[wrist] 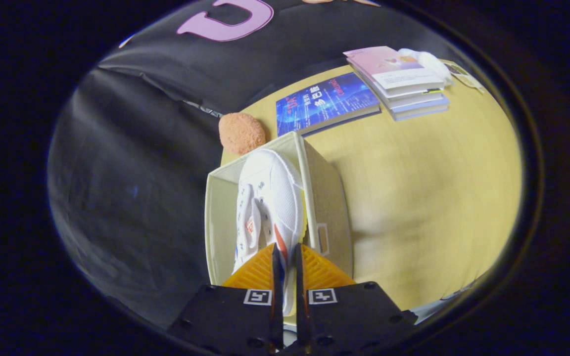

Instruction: Open the storage box then place both shoes into the box .Put the left shoe in first, then the right shoe, with the right side of both shoes facing outward in a uniform manner.

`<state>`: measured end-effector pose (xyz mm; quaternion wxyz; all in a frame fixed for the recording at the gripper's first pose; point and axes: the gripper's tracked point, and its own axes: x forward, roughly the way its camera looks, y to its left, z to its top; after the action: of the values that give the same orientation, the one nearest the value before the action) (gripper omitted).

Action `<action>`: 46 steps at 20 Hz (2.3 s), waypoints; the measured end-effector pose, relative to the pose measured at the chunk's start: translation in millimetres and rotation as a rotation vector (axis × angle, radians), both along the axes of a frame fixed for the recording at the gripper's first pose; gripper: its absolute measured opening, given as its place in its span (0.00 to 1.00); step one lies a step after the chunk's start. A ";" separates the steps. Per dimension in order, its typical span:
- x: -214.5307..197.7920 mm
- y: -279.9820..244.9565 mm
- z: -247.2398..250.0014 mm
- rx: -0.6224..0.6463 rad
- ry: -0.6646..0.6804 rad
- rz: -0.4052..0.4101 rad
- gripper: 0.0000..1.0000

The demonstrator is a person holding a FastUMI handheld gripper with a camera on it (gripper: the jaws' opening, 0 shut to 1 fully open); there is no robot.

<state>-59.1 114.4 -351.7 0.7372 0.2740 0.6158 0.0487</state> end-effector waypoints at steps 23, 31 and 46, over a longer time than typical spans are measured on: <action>90.7 -71.4 88.0 -0.148 -0.399 -0.123 0.14; 143.8 -132.1 243.5 -0.397 -0.860 -0.104 0.14; 152.6 -175.7 412.6 -0.551 -1.206 -0.148 0.13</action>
<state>93.6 -61.3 61.0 0.9968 0.0420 0.0654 -0.0163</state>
